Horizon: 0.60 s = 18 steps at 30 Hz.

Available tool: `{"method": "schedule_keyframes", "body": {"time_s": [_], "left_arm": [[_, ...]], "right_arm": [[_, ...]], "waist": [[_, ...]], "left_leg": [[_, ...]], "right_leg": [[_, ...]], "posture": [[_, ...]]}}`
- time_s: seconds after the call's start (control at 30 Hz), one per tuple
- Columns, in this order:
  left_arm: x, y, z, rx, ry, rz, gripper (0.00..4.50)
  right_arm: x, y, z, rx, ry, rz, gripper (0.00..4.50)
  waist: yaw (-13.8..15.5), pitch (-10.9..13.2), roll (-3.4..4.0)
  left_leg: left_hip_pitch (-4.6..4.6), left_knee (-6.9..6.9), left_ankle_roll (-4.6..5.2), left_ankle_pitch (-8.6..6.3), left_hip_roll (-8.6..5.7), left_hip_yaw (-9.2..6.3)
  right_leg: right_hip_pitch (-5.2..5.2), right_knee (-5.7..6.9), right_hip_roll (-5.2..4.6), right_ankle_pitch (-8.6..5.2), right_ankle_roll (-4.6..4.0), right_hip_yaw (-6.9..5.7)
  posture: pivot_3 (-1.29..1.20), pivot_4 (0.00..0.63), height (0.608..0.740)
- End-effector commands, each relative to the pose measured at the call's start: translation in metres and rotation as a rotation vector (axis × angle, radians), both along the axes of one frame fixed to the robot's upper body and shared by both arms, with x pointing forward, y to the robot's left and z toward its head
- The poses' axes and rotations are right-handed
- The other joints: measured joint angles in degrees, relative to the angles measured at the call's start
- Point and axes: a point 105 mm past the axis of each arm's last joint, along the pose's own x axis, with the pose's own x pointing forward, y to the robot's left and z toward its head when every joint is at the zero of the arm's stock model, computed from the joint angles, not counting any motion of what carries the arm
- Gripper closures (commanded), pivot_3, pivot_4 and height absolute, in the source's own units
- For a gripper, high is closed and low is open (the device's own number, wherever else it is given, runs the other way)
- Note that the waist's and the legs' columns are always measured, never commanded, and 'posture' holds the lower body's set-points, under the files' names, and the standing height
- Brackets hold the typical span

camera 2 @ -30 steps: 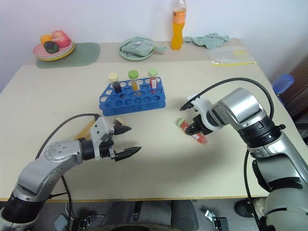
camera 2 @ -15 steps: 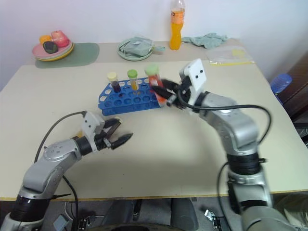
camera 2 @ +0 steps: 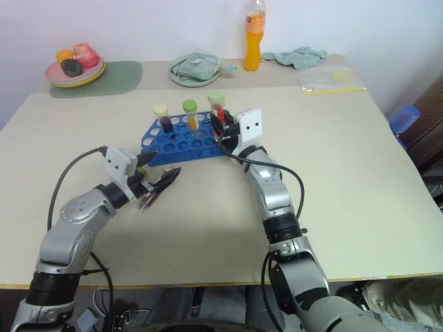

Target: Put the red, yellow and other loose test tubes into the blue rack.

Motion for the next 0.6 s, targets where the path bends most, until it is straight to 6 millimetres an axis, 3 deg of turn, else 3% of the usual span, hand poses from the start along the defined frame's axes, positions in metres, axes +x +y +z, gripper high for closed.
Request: {"method": "schedule_keyframes", "body": {"time_s": [0.03, 0.4, 0.6], "left_arm": [[-0.004, 0.002, 0.013, 0.006, -0.058, 0.002, 0.00], [-0.005, -0.004, 0.013, 0.004, -0.055, -0.017, 0.00], [-0.006, -0.005, 0.013, 0.006, -0.053, -0.022, 0.00]], "right_arm": [[0.003, 0.000, 0.013, 0.020, -0.061, -0.012, 3.77], [0.014, 0.005, 0.004, 0.021, -0.042, -0.009, 3.77], [0.009, 0.015, 0.000, 0.028, -0.041, 0.040, 3.77]], "waist": [[-0.57, 0.00, 0.01], [-0.93, -0.01, 0.03], [-0.92, -0.02, 0.04]], "left_leg": [[0.00, 0.00, 0.00, 0.00, 0.00, -0.01], [0.04, -0.01, -0.04, 0.02, 0.04, 0.00], [0.05, 0.00, -0.04, 0.02, 0.04, 0.01]], "right_leg": [[0.00, 0.00, 0.00, 0.00, 0.00, 0.00], [-0.02, 0.11, 0.05, 0.00, -0.01, 0.03], [-0.02, 0.12, 0.05, 0.00, -0.01, 0.04]], "posture": [[0.00, 0.150, 0.740], [0.00, 0.150, 0.740], [0.00, 0.150, 0.740]]}}
